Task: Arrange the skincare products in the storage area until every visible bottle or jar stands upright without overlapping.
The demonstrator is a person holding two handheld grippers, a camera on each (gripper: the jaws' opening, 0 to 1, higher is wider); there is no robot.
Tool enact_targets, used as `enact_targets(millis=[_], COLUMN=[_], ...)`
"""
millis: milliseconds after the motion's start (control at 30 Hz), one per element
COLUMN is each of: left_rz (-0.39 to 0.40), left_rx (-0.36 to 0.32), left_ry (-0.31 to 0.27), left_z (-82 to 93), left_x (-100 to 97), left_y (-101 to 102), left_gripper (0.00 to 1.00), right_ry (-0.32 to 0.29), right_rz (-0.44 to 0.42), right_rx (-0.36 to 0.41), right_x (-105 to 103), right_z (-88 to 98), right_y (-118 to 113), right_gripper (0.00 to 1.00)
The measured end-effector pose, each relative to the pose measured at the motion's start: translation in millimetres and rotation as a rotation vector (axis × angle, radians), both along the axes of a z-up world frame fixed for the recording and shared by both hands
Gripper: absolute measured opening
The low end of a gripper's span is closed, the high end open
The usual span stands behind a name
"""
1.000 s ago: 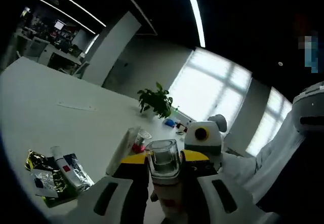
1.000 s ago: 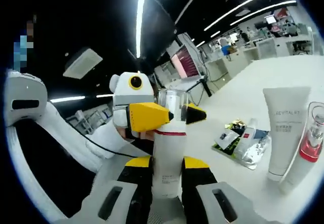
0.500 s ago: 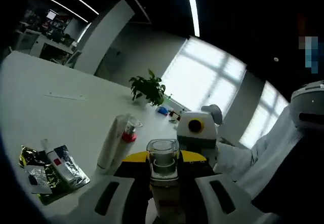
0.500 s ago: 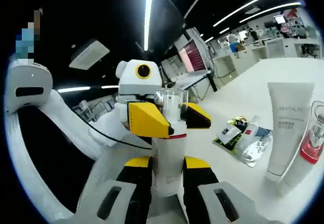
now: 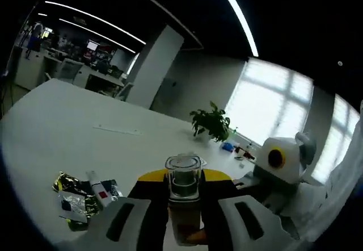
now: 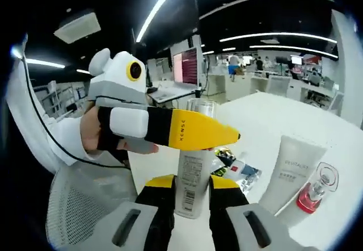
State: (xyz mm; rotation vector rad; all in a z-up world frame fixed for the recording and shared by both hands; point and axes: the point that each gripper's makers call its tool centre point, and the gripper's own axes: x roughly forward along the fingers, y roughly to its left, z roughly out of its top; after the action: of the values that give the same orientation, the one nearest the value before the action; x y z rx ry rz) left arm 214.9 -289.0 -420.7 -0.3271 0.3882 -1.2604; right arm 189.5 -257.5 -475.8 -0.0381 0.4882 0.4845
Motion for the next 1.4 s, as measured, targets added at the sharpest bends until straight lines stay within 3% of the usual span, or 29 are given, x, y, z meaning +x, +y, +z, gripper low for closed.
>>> enact_targets(millis=[100,133,200,267,367,467,567,667,733,767,833,967,1100,1200,1400], left_rz=[-0.034,-0.061,-0.102,-0.147,-0.222,-0.344,-0.364,-0.406,-0.393,-0.384,-0.337,-0.264,-0.242,-0.245,-0.314], left_rx=[-0.014,-0.029,-0.062,-0.078,-0.093,-0.114,-0.087,-0.095,-0.087,-0.079,-0.059,-0.057,-0.063,-0.067,-0.085], left_ry=[-0.023,-0.027,-0.046,-0.056,-0.019,0.058,0.015,0.054,0.086,0.079,0.032,0.022,0.003,0.009,-0.039], left_z=[1.1,3.7,10.3,13.7,15.3,18.1,14.3,16.7,15.7,14.4,9.9,10.7,12.1,12.3,14.2], left_x=[-2.9,-6.8,-13.1,-19.8,-27.1,-43.5,-49.1,-57.2,-57.7,-57.4,-51.7,-41.6,-36.7,-37.1,-48.0], left_y=[1.1,-0.4,-2.5,-4.0,-3.4,-1.7,-2.8,-1.4,-2.7,-3.7,-5.8,-8.3,-8.6,-9.3,-10.9], left_gripper=[0.16,0.17,0.18,0.20,0.22,0.22,0.22,0.22,0.20,0.20,0.19,0.19,0.19,0.19,0.20], right_ry=[0.030,0.068,0.091,0.077,0.086,0.103,0.119,0.140,0.126,0.097,0.093,0.056,0.035,0.036,0.070], right_rz=[0.032,0.058,0.069,0.109,0.178,0.261,0.270,0.318,0.313,0.303,0.279,0.232,0.220,0.217,0.238], right_rx=[0.069,0.166,0.268,0.297,0.347,0.418,0.438,0.518,0.500,0.449,0.419,0.401,0.372,0.390,0.406], right_x=[-6.1,-11.1,-14.3,-20.3,-32.0,-44.8,-46.3,-54.6,-53.3,-49.4,-44.3,-35.6,-31.8,-31.9,-39.7], right_z=[1.8,4.5,8.8,12.1,16.1,22.1,18.3,22.4,21.3,18.1,13.6,13.7,14.5,15.3,14.9], right_y=[5.4,10.7,13.3,11.0,10.3,14.6,9.8,15.2,15.4,12.9,12.0,10.4,10.5,11.9,9.4], right_gripper=[0.12,0.12,0.11,0.11,0.09,0.09,0.09,0.09,0.09,0.10,0.10,0.12,0.14,0.14,0.10])
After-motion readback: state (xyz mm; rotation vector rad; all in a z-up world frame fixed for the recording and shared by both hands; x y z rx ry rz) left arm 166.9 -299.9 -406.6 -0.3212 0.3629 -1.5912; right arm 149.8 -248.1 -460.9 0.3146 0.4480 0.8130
